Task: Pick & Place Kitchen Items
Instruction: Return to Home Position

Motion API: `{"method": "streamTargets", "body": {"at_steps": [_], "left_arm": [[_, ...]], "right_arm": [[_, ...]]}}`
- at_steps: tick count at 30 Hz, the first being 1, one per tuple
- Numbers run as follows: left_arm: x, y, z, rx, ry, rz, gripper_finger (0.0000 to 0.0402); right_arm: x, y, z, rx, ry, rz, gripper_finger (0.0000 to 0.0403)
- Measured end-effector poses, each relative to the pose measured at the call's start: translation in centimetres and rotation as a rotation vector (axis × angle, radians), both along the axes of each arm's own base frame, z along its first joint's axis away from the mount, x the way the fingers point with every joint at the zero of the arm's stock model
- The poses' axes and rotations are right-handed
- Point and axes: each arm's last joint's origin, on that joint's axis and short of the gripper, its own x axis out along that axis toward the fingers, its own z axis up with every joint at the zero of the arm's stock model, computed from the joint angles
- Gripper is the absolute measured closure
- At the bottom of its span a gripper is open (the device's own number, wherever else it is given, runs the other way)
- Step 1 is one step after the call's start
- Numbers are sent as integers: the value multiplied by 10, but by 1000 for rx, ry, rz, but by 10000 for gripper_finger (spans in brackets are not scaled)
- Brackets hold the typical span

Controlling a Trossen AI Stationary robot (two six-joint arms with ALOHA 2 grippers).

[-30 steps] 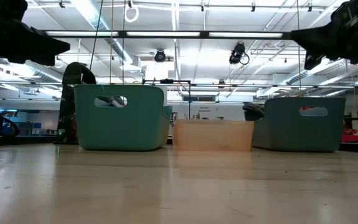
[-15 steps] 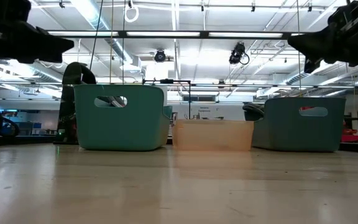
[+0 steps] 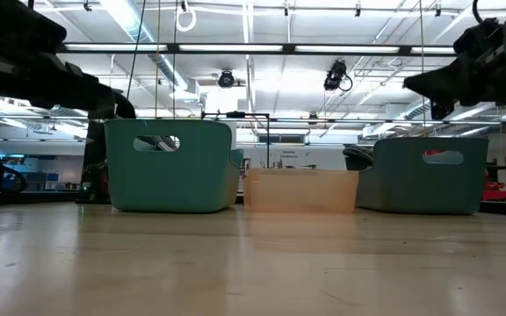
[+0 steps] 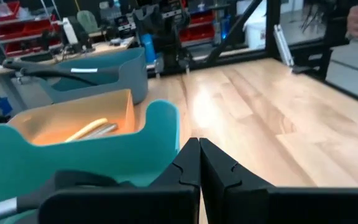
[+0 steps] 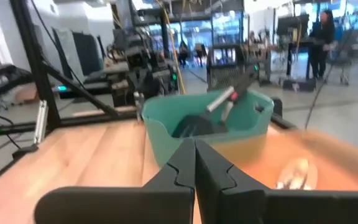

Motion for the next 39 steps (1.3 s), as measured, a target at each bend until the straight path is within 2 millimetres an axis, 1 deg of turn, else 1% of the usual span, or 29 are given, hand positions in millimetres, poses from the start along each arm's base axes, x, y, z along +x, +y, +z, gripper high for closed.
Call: {"method": "streamTargets", "body": {"at_steps": [3, 7, 11, 15, 20, 26, 31, 36, 39], "left_arm": [[1, 2, -2, 8, 16, 15, 401], [1, 6, -2, -9, 23, -35, 401], [1, 12, -2, -8, 17, 9, 401], [0, 16, 3, -11, -32, -14, 401], [-3, 20, 6, -10, -71, 16, 401], [-4, 20, 7, -40, -81, -1, 401], [-4, 21, 7, -80, -82, 39, 401], [-3, 18, 7, -71, -82, 30, 401], [-3, 15, 6, -42, -75, 11, 401]], "right_arm": [[0, 0, -4, 16, 36, -15, 401], [0, 0, -3, 16, 28, -3, 401], [0, 0, 1, 14, -9, 14, 401], [0, 1, 3, 7, -34, 20, 401], [0, 1, 3, 6, -34, 38, 401], [0, 1, 6, -3, -60, 43, 401], [-1, -1, 7, 8, -69, -30, 401], [0, 2, 6, 16, -68, 15, 400], [0, 3, 4, 24, -43, 5, 400]]}}
